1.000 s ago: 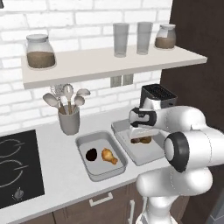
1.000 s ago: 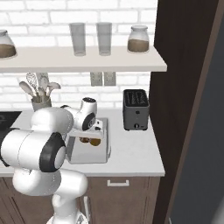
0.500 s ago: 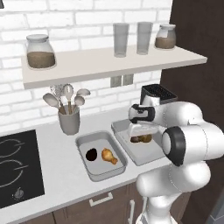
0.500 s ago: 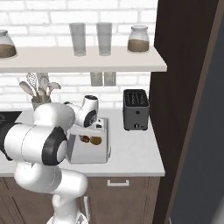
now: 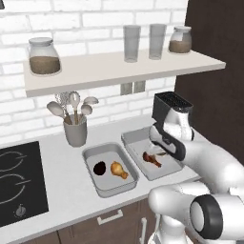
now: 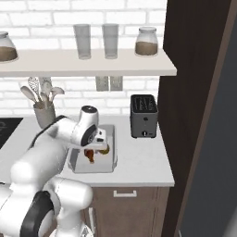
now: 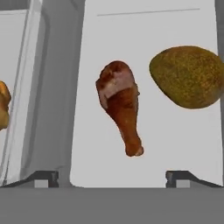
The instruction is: Place one avocado and one chicken drumstick in each tupperware on the nearby counter, to pack two identical lunches.
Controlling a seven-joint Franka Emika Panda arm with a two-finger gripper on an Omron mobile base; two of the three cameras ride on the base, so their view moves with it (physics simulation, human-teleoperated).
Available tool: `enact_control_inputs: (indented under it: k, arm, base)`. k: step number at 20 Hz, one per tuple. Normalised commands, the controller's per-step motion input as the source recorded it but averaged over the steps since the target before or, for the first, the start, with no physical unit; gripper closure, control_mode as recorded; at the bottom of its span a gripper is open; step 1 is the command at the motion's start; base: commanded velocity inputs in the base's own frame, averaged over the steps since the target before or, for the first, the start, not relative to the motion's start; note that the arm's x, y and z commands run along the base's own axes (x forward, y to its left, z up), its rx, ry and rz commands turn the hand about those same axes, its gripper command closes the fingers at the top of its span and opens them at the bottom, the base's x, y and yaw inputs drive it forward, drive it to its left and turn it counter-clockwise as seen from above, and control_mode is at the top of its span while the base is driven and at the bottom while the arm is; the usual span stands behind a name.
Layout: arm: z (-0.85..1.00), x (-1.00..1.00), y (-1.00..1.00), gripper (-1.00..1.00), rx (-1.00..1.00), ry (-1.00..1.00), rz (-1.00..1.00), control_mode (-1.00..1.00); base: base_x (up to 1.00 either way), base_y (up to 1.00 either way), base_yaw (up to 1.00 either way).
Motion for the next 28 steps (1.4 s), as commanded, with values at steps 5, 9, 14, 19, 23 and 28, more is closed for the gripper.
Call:
enact_control_inputs:
  k: [5, 9, 14, 19, 23, 28]
  arm:
    - [0.56, -0.86, 0.0, -1.0, 0.0, -0.22, 0.0, -1.0]
    - [0.81, -0.6, 0.01, -1.0, 0.0, -0.13, 0.0, -1.0]
    - [0.83, -0.5, 0.0, -1.0, 0.0, -0.07, 0.0, -1.0]
    - [0.81, -0.52, 0.0, -1.0, 0.0, -0.06, 0.0, -1.0]
    - [0.52, -0.74, 0.0, -1.0, 0.0, -0.12, 0.0, -1.0]
    - [0.4, -0.91, 0.0, -1.0, 0.0, -0.15, -0.01, -1.0]
  base:
    - [0.0, 0.0, 0.0]
    - [0.0, 0.0, 0.0]
    - [0.0, 0.0, 0.0]
    - [0.0, 0.0, 0.0]
    - [0.0, 0.0, 0.0]
    - [0.0, 0.0, 0.0]
